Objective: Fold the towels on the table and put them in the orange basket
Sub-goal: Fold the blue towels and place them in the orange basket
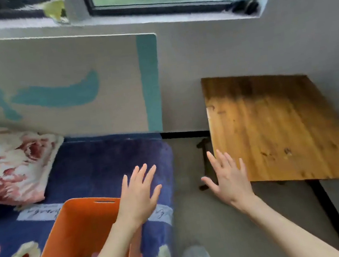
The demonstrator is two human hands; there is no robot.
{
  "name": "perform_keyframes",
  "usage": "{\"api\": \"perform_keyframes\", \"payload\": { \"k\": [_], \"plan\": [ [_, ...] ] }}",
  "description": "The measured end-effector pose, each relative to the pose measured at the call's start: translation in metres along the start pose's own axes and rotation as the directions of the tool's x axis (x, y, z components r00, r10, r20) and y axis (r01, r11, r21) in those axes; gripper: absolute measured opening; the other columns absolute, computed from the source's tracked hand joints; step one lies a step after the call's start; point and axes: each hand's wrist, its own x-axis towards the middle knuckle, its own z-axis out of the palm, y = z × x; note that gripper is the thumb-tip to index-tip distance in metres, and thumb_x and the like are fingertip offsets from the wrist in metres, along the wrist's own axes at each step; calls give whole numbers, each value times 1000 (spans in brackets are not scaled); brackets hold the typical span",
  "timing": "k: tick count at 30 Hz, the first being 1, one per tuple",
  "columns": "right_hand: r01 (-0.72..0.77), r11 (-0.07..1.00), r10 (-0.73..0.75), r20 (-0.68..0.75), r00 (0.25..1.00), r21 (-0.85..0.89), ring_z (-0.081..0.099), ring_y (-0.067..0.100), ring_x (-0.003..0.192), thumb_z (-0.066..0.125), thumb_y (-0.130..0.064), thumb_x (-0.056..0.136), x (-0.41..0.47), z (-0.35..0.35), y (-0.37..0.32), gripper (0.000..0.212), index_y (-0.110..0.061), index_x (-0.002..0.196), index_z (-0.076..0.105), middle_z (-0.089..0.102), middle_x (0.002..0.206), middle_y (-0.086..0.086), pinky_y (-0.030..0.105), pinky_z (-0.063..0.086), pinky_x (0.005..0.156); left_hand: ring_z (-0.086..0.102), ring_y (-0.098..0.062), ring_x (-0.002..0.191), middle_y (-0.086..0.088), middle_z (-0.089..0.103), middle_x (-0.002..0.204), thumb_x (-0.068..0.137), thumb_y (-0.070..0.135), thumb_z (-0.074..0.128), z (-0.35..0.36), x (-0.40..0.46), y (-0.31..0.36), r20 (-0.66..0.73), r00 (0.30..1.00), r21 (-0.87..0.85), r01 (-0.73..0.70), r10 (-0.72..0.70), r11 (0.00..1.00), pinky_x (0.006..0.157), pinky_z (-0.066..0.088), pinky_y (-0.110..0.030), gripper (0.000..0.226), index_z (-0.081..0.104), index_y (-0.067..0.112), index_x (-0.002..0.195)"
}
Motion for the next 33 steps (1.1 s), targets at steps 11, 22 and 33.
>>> {"api": "perform_keyframes", "payload": {
  "k": [11,22,33],
  "plan": [
    [-547,824,560,-68,826,143,6,19,146,28,-61,92,-212,-13,164,71,-30,149,-1,5,159,1,48,3,116,12,-18,145,3,21,155,95,45,42,31,-24,221,95,812,8,-579,576,815,116,11,-41,57,25,28,147],
    [-887,422,905,-36,423,186,19,19,142,36,-57,91,-519,23,262,70,-29,149,10,18,156,1,47,12,114,8,-15,145,5,15,157,97,40,39,118,-205,459,240,387,-170,-886,890,431,116,9,-34,55,20,30,147],
    [-979,68,979,179,103,190,16,18,143,34,-47,96,-686,78,316,63,-24,150,10,15,157,2,41,19,115,7,-15,145,4,14,157,98,36,39,217,-325,594,395,-9,-292,-949,918,116,116,9,-29,54,19,29,148]
  ]
}}
